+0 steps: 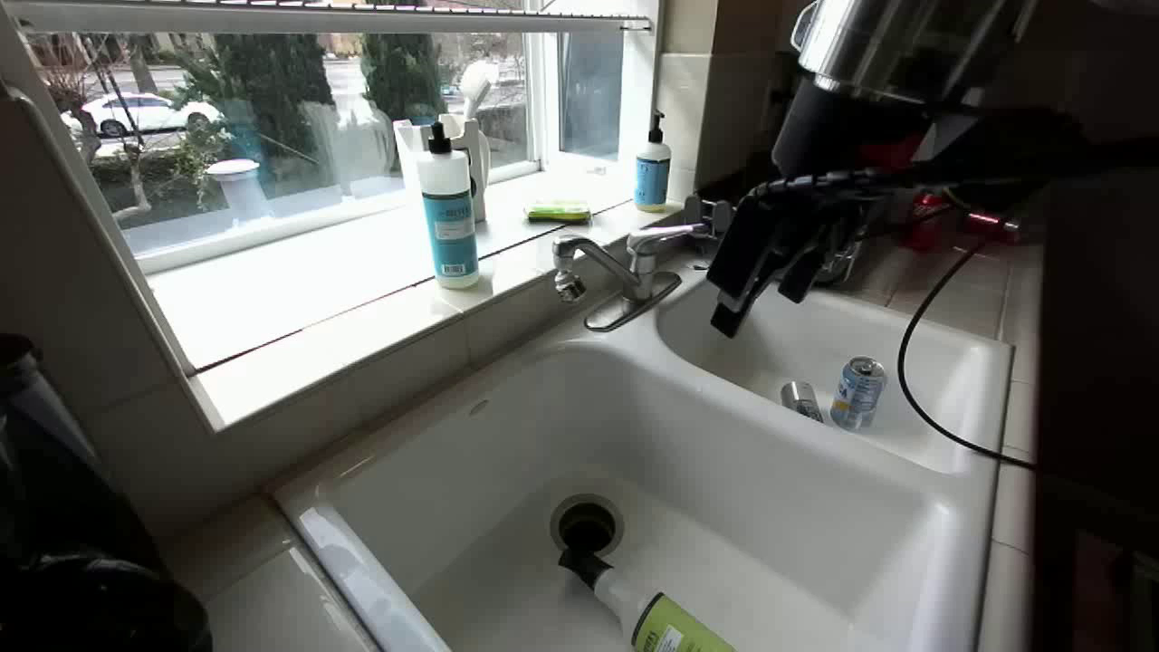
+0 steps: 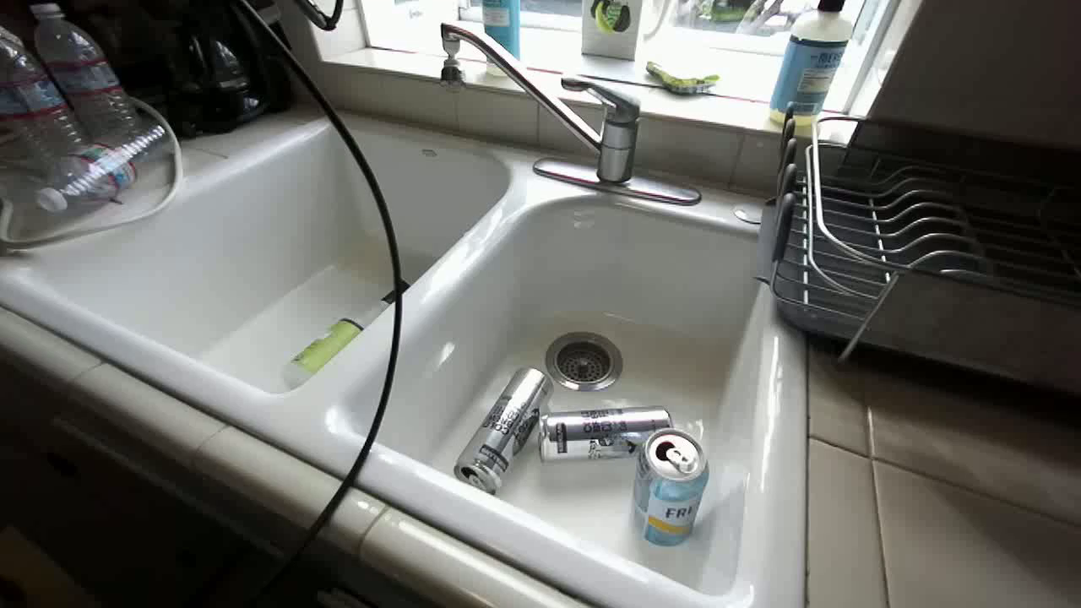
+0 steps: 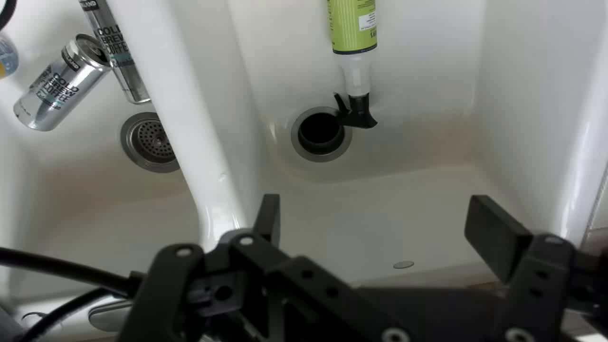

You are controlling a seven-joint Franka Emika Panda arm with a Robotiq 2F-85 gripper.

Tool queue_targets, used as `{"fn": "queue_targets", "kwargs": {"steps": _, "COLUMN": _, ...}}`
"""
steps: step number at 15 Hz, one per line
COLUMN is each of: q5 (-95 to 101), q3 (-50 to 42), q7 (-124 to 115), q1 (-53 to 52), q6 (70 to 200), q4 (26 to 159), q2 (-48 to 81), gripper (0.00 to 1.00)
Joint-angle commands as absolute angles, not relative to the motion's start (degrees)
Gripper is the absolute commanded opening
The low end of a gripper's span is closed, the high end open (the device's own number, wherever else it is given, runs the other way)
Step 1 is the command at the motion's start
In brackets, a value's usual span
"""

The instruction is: Take the bottle out of the sink

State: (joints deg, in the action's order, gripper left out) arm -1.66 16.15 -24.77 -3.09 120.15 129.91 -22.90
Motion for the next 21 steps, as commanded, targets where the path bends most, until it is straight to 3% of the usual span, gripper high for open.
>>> {"fn": "queue_targets", "kwargs": {"steps": 1, "q5": -1.22, "q3": 15.34, "q7": -25.09, "q1": -4.02, "q6": 120.06, "q4": 129.82, "q2": -22.78, "gripper": 1.00}}
{"fn": "queue_targets", "kwargs": {"steps": 6, "q5": -1.22, "q3": 15.34, "q7": -25.08, "q1": -4.02, "q6": 120.06, "q4": 129.82, "q2": -22.78, "gripper": 1.00}}
{"fn": "queue_targets", "kwargs": {"steps": 14, "q5": 12.59, "q3": 26.53, "q7": -41.65, "q1": -4.48, "q6": 104.45, "q4": 108.99, "q2": 1.43, "gripper": 1.00}}
{"fn": "queue_targets", "kwargs": {"steps": 18, "q5": 17.30, "q3": 20.85, "q7": -47.58, "q1": -12.28, "q6": 96.71, "q4": 98.15, "q2": 13.97, "gripper": 1.00}}
{"fn": "queue_targets", "kwargs": {"steps": 19, "q5": 14.98, "q3": 19.66, "q7": -45.24, "q1": -12.42, "q6": 100.53, "q4": 105.58, "q2": 6.44, "gripper": 1.00}}
{"fn": "queue_targets", "kwargs": {"steps": 21, "q5": 15.40, "q3": 18.25, "q7": -45.64, "q1": -13.94, "q6": 99.32, "q4": 101.51, "q2": 11.31, "gripper": 1.00}}
